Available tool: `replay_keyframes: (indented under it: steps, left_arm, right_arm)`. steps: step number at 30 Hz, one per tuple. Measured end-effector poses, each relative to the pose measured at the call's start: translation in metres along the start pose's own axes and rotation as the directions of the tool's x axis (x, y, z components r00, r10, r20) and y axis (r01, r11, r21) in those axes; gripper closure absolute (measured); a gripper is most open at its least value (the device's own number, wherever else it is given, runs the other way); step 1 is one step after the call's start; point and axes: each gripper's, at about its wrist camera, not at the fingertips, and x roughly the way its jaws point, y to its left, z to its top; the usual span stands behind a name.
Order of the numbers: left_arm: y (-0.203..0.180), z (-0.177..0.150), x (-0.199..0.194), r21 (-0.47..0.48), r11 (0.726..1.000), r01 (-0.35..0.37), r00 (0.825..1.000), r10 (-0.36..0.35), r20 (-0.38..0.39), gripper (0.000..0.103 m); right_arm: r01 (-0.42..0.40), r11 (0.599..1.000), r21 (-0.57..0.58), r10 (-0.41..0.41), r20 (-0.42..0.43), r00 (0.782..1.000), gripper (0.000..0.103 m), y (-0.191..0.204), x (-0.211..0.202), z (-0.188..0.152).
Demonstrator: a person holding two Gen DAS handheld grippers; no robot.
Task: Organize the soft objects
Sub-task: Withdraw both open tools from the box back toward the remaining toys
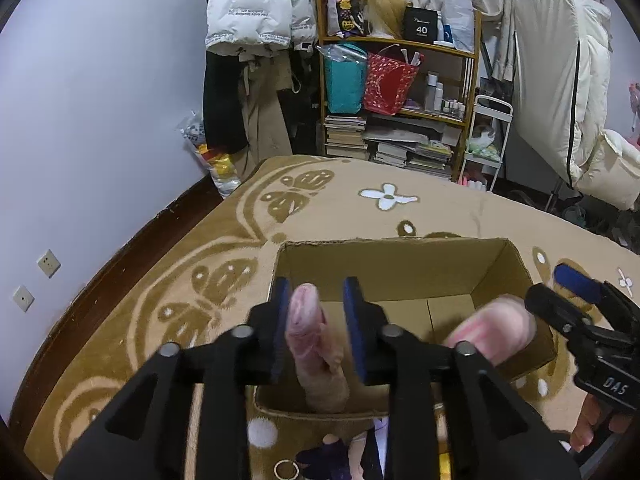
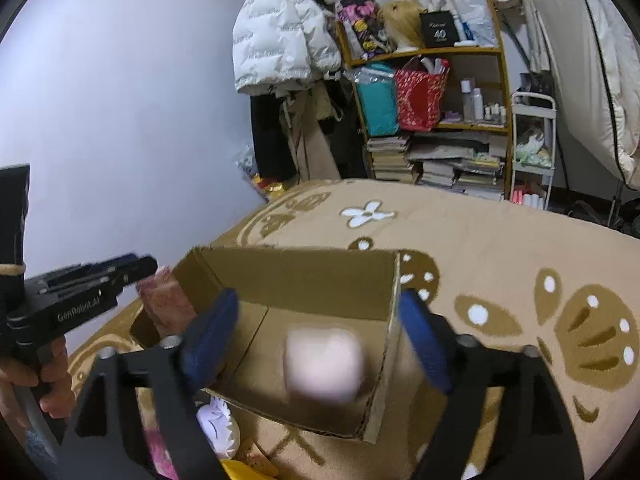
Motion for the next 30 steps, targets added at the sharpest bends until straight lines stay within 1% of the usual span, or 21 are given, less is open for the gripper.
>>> replay_keyframes:
  steps: [2,3,5,6,7,9,11,12,15,17,19,22,27,30]
  left_arm:
    - [0.003,-0.002,-0.004,-0.008,1.000,-0.013,1.000,0.013,0.002,0.069]
    - [0.005,-0.003,-0.007,-0.011,1.000,-0.020,1.000,0.020,0.001,0.069]
    - [0.010,-0.005,-0.013,-0.024,0.999,-0.025,1.000,0.025,-0.002,0.066]
    - [0.012,-0.005,-0.017,-0.032,0.999,-0.027,1.000,0.027,-0.002,0.058]
    - [0.015,-0.006,-0.022,-0.041,0.999,-0.032,0.999,0.032,0.004,0.046]
    - [0.019,-0.007,-0.035,-0.053,0.997,-0.049,0.998,0.051,0.028,0.038]
    - [0.022,-0.007,-0.044,-0.058,0.996,-0.065,0.997,0.067,0.037,0.036]
    - [0.024,-0.006,-0.048,-0.062,0.996,-0.069,0.997,0.071,0.036,0.033]
    - [0.029,-0.009,-0.063,-0.095,0.991,-0.092,0.995,0.096,0.039,0.016]
    - [0.029,-0.011,-0.073,-0.100,0.990,-0.096,0.994,0.101,0.048,0.010]
    - [0.028,-0.012,-0.081,-0.091,0.990,-0.105,0.992,0.110,0.054,0.002]
    - [0.027,-0.018,-0.094,-0.077,0.990,-0.118,0.991,0.122,0.062,0.001]
    - [0.033,-0.032,-0.103,-0.102,0.990,-0.099,0.994,0.103,0.030,0.001]
    - [0.034,-0.042,-0.108,-0.097,0.988,-0.119,0.993,0.121,0.016,0.001]
  right_arm:
    - [0.006,1.000,0.008,-0.006,0.009,1.000,0.006,-0.001,-0.003,0.002]
    - [0.011,1.000,0.012,-0.011,0.011,1.000,0.002,-0.002,-0.005,0.003]
    - [0.030,0.999,0.020,-0.030,0.020,0.999,0.000,-0.003,-0.009,0.004]
    - [0.045,0.999,0.022,-0.046,0.026,0.999,0.000,-0.004,-0.011,0.004]
    - [0.053,0.998,0.025,-0.053,0.025,0.998,0.000,-0.005,-0.013,0.004]
    - [0.056,0.998,0.030,-0.056,0.018,0.998,0.000,-0.005,-0.016,0.005]
    - [0.056,0.998,0.031,-0.056,0.009,0.998,0.000,-0.006,-0.018,0.004]
    - [0.057,0.998,0.029,-0.057,0.005,0.998,0.000,-0.005,-0.020,0.004]
    - [0.059,0.998,0.021,-0.059,-0.006,0.998,0.000,-0.002,-0.025,0.002]
    - [0.061,0.998,0.012,-0.061,-0.011,0.998,0.000,0.002,-0.030,0.000]
    - [0.061,0.998,0.005,-0.061,-0.015,0.998,0.000,0.005,-0.035,-0.002]
    - [0.060,0.998,0.004,-0.060,-0.019,0.998,0.000,0.009,-0.044,-0.004]
    - [0.056,0.998,0.005,-0.056,-0.018,0.998,0.000,0.013,-0.063,-0.008]
    - [0.066,0.998,0.015,-0.066,-0.011,0.998,0.000,0.014,-0.074,-0.011]
